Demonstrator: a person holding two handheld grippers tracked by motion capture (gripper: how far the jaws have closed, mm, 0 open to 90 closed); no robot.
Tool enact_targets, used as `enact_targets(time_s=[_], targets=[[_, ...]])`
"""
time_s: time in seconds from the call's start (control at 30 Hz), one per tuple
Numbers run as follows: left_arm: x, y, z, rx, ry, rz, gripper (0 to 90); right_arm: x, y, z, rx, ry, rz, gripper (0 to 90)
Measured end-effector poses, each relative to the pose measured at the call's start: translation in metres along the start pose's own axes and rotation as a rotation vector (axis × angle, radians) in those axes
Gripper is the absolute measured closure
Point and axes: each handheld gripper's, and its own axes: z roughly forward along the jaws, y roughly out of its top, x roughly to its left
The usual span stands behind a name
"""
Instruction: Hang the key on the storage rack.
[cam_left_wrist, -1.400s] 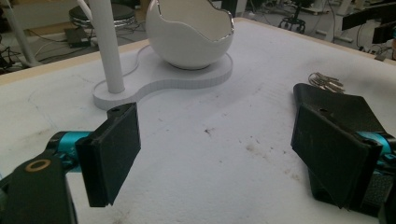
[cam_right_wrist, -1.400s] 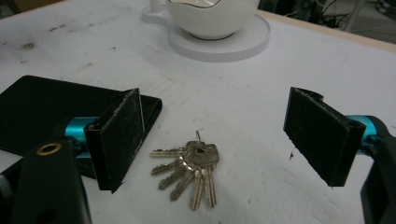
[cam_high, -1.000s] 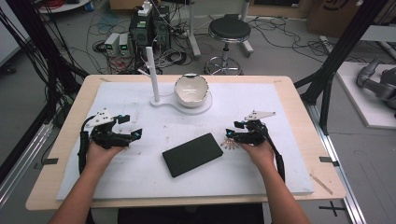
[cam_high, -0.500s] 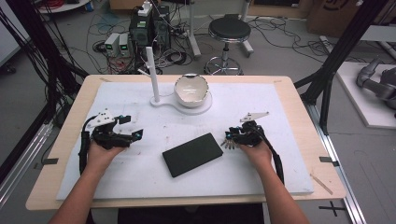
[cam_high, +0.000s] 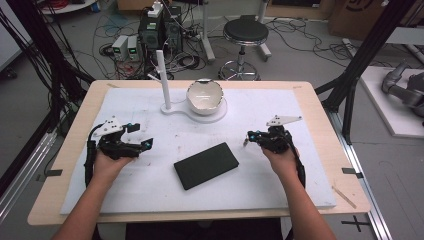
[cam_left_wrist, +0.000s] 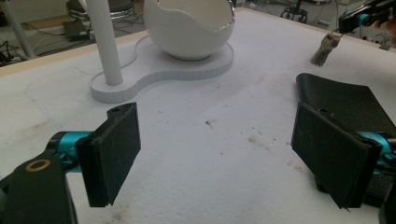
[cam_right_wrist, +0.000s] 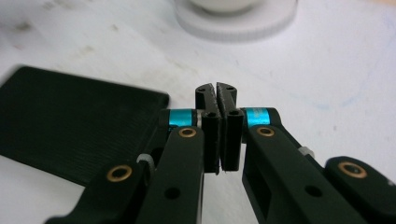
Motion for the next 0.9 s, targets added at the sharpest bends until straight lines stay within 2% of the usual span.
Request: enact_targets(time_s=[0.07,0.1,0.23,0.3,0.33,0.37,0.4,0.43,0.57,0.6,0.63,0.7,0.9], targets=[[0.001,0.0,-0.002,-0.007,0.003,-0.006,15.8,0.004,0.014,-0.011,-0.027,0.015,-0.013,90.0],[0.001,0.0,-0.002,-0.007,0.003,-0.006,15.8,0.004,0.014,-0.011,-0.027,0.015,-0.013,90.0],[0.001,0.001,-0.003,-0.011,0.003,-0.005,15.8,0.012,0.044,-0.024,-0.064,0.043,-0.07,89.9],[0.0,0.001,-0.003,-0.013,0.0,-0.004,15.8,0.013,0.05,-0.026,-0.067,0.042,-0.078,89.9],[0.0,0.001,-0.003,-0.012,0.0,-0.003,15.8,0.015,0.061,-0.03,-0.079,0.054,-0.089,89.9],[0.0,0.001,-0.003,-0.008,-0.003,-0.003,15.8,0.015,0.061,-0.03,-0.079,0.054,-0.089,89.9],[-0.001,0.001,-0.003,-0.005,-0.003,-0.003,15.8,0.017,0.071,-0.032,-0.088,0.074,-0.102,89.9],[-0.001,0.001,-0.003,-0.002,-0.005,-0.001,15.8,0.017,0.071,-0.032,-0.088,0.074,-0.102,89.9],[-0.001,0.001,-0.003,-0.002,-0.003,0.001,15.8,0.019,0.09,-0.032,-0.095,0.093,-0.131,89.9],[-0.001,0.001,-0.004,-0.001,-0.001,0.001,15.8,0.021,0.098,-0.031,-0.101,0.11,-0.15,89.9],[-0.001,0.001,-0.004,-0.001,0.0,0.001,15.8,0.021,0.098,-0.031,-0.101,0.11,-0.15,89.9],[0.0,0.001,-0.004,0.002,0.004,0.001,15.8,0.027,0.11,-0.027,-0.1,0.12,-0.179,89.9],[0.0,0.001,-0.005,-0.001,0.006,0.005,15.8,0.037,0.132,-0.02,-0.101,0.133,-0.206,89.9]])
